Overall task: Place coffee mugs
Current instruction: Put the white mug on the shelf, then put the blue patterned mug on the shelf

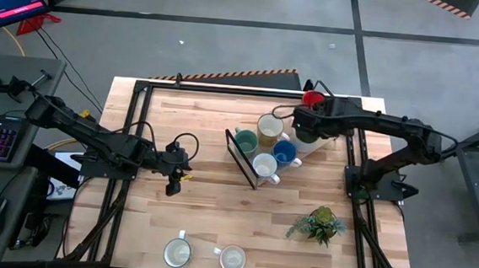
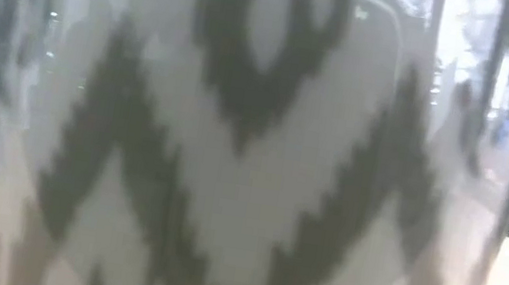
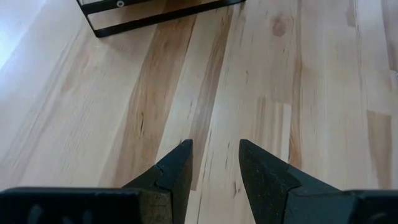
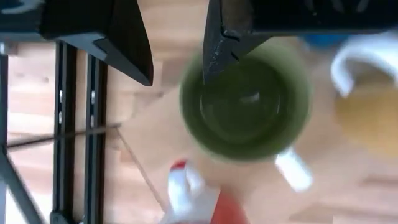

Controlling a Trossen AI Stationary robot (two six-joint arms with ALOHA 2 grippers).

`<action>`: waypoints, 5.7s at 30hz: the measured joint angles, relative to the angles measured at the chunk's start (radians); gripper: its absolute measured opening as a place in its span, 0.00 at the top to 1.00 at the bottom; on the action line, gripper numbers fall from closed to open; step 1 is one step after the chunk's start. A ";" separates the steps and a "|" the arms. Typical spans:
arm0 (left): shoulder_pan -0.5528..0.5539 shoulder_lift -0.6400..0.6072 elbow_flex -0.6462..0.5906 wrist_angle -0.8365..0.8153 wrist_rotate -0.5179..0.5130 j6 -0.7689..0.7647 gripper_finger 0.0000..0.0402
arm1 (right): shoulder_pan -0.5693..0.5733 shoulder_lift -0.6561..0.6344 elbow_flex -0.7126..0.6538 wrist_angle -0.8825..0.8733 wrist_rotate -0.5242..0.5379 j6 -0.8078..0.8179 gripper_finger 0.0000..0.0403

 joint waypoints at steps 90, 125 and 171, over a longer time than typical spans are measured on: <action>0.000 0.000 0.000 0.000 0.003 0.023 0.70 | -0.085 0.002 -0.252 0.470 0.001 -0.159 0.83; 0.000 0.000 0.000 0.000 0.003 0.024 0.70 | 0.142 -0.012 0.050 0.016 -0.118 -0.004 0.90; -0.477 0.371 0.607 -0.329 -0.019 -0.123 0.76 | 0.791 0.031 0.281 0.048 -0.116 -0.208 0.92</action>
